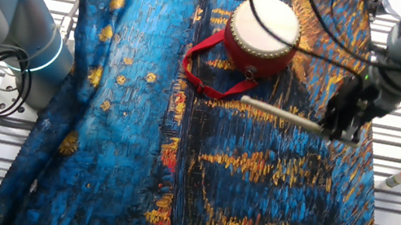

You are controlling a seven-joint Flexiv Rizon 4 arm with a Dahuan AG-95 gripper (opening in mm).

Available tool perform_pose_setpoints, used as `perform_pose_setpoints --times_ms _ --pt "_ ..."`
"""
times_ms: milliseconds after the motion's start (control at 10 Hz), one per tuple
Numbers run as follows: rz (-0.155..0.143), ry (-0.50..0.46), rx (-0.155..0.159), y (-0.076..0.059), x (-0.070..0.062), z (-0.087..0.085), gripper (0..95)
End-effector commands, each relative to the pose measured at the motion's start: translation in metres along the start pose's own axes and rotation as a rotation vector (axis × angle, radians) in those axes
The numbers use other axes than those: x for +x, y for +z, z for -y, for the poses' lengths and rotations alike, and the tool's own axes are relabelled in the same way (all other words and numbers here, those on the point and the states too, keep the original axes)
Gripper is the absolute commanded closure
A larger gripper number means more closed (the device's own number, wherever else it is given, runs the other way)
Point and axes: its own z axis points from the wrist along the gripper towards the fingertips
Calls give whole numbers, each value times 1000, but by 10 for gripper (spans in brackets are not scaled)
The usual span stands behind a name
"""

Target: Play the drum

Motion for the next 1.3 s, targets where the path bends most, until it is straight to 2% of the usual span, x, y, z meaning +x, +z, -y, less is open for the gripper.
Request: perform_pose_setpoints --times_ms 100,200,300,700,800,1000,1300 --pt "1 34 -2 0 0 -19 950" --pt "3 38 -3 0 0 -22 950" --pt "6 50 -6 -2 0 -36 950" --pt "4 57 -10 -7 -3 -68 950" --pt "4 57 -10 -7 -3 -70 950" --pt "6 57 -14 -7 -7 -88 950" --pt "7 56 -14 -9 -10 -101 950"
